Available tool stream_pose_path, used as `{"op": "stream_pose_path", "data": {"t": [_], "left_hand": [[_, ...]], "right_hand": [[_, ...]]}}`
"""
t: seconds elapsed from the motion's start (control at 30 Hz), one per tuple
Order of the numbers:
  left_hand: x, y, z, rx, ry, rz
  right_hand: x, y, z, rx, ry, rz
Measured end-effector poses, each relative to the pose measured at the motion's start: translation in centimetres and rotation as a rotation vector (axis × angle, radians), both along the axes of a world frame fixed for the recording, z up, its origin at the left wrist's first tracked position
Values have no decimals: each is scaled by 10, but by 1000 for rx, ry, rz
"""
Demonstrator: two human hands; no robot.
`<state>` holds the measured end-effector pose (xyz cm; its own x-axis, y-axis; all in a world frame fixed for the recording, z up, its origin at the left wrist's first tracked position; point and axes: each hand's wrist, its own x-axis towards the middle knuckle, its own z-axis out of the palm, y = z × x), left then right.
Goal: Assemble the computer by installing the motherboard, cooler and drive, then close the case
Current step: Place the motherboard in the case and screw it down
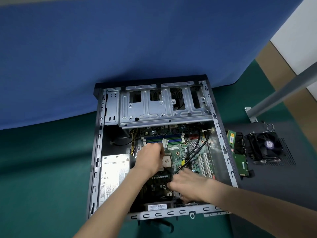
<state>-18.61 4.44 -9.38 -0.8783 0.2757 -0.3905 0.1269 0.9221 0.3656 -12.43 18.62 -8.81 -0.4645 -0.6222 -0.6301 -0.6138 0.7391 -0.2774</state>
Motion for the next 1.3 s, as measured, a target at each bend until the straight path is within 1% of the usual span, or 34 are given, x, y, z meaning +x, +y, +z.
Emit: {"op": "stream_pose_path", "data": {"t": [0.07, 0.13, 0.17, 0.23, 0.33, 0.4, 0.77, 0.93, 1.1, 1.23, 1.3], "left_hand": [[-8, 1, -3, -74, 87, -21], [-19, 1, -8, -187, 130, -73], [-25, 2, -11, -236, 125, -92], [-36, 3, -15, -286, 49, -95], [-51, 5, -22, -271, -105, -89], [-57, 5, -24, -246, -133, -91], [-54, 6, -27, -283, -42, -149], [-54, 8, -25, -290, -59, -151], [-57, 8, -25, -315, -32, -180], [-58, 8, -25, -322, -12, -210], [-58, 8, -27, -327, -13, -215]], "right_hand": [[0, -1, 1, 5, -11, -2], [1, -1, 2, 9, -16, -7], [1, -1, 2, 9, -21, -13], [2, 0, 2, 3, -36, -23], [4, 1, 3, -44, -46, -64], [5, 2, 4, -73, -41, -86], [5, 4, 13, -58, -97, -81], [3, 1, 11, -55, -91, -112], [4, 1, 7, -44, -88, -140], [4, 3, 6, -24, -145, -221], [3, 6, 8, -11, -170, -300]]}}
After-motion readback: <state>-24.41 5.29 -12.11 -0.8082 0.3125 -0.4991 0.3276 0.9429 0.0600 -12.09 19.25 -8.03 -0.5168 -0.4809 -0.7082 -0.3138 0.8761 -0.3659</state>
